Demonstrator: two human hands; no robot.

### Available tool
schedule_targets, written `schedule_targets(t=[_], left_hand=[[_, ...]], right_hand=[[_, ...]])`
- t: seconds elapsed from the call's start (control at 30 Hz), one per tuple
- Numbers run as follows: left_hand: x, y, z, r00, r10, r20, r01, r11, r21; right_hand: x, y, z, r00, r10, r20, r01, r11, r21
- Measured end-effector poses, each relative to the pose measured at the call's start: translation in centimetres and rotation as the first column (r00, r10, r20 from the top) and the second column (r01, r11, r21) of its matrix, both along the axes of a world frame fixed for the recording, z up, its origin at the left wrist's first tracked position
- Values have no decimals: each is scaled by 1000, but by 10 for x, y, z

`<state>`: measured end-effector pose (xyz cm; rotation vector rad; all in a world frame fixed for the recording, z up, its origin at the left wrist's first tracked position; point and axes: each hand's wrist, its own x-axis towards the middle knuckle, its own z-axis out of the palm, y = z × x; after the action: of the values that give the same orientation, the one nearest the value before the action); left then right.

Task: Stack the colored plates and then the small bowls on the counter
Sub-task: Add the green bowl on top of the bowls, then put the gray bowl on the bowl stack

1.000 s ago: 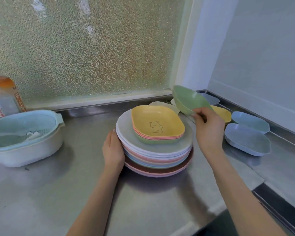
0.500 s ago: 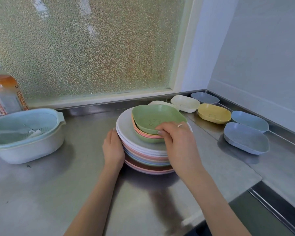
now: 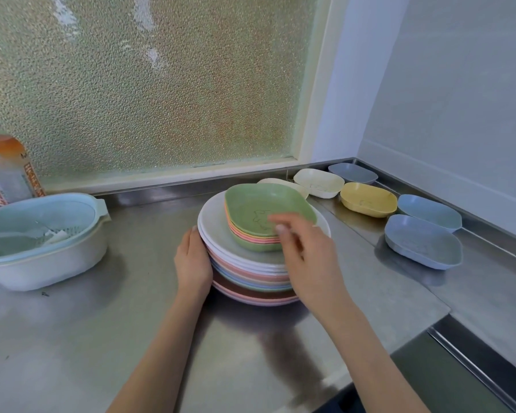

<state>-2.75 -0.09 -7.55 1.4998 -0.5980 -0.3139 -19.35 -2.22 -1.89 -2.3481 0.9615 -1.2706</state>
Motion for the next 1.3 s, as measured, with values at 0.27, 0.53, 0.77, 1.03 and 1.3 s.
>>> schedule_targets(t=[0.27, 0.53, 0.77, 1.03, 1.3], left_hand=[[0, 0, 0, 1000, 5, -19, -5, 1000, 21], [0, 0, 1, 1000, 7, -31, -5, 999, 44], [-1, 0, 3, 1000, 10, -27, -8, 999, 50], [-2, 2, 5, 1000, 2, -7, -2, 999, 46], [1, -1, 0, 1000, 2, 26, -3, 999, 36]], right_hand=[[-72, -84, -24, 782, -620, -59, 620, 764, 179], [-105, -117, -56, 578, -644, -501, 800, 569, 191], [-102, -117, -56, 565, -717, -409, 819, 547, 172], [-61, -85, -31, 893, -411, 181, 397, 911, 109], [-22, -50, 2, 990, 100, 102, -97, 995, -37]])
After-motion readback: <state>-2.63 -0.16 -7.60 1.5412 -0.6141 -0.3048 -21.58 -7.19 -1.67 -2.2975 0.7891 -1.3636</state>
